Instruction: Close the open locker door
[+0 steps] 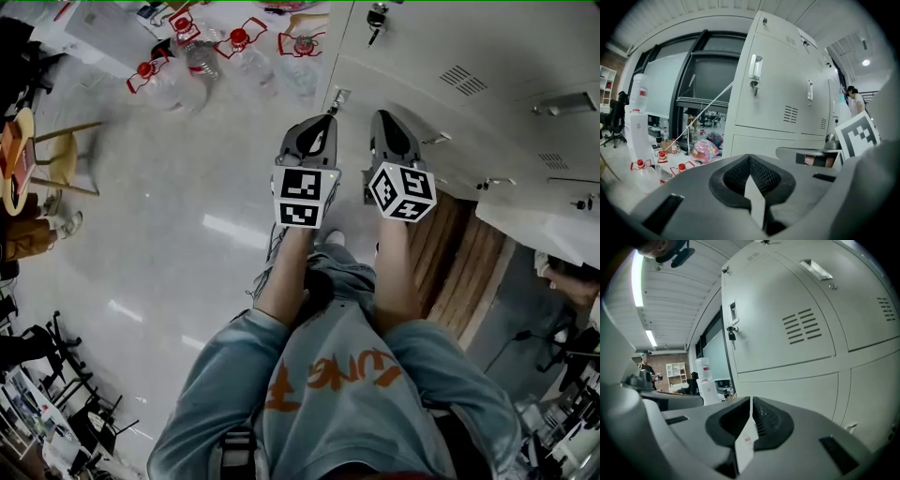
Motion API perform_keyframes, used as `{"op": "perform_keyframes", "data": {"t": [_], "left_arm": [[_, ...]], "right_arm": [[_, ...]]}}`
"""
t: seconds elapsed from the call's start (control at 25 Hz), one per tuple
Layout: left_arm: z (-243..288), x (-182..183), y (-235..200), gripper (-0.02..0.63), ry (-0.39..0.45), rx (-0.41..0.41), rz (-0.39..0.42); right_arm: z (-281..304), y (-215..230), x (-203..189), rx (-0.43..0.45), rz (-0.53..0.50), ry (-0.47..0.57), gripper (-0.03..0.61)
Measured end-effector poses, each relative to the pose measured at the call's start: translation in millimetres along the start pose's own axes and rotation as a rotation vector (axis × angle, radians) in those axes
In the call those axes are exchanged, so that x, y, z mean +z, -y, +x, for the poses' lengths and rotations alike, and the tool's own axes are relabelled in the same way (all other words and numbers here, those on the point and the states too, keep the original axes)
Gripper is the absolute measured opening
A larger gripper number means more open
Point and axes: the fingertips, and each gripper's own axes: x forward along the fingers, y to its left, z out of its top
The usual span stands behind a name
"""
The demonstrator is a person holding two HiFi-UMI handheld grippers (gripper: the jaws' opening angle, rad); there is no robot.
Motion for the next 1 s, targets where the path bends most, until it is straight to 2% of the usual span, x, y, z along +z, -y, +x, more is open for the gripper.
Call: {"op": "perform_keyframes", "data": {"t": [0.4, 0.68, 1.0], "left_arm": [[-25.0, 65.6, 73.9, 0.017, 0.145, -0.030, 0.078], [-37.9, 102.6, 115.3, 0.018, 0.244, -0.049, 0.126], [-42.3, 128.8, 128.3, 0.018, 0.293, -0.033, 0.162]], "right_arm": [[-79.8, 17.7, 83.2, 0.024, -0.109, 0.151, 0.037], [-122.0, 43.8, 118.9, -0.005, -0.182, 0.185, 0.037], [-135.8, 53.9, 140.6, 0.012, -0.207, 0.221, 0.037]]}}
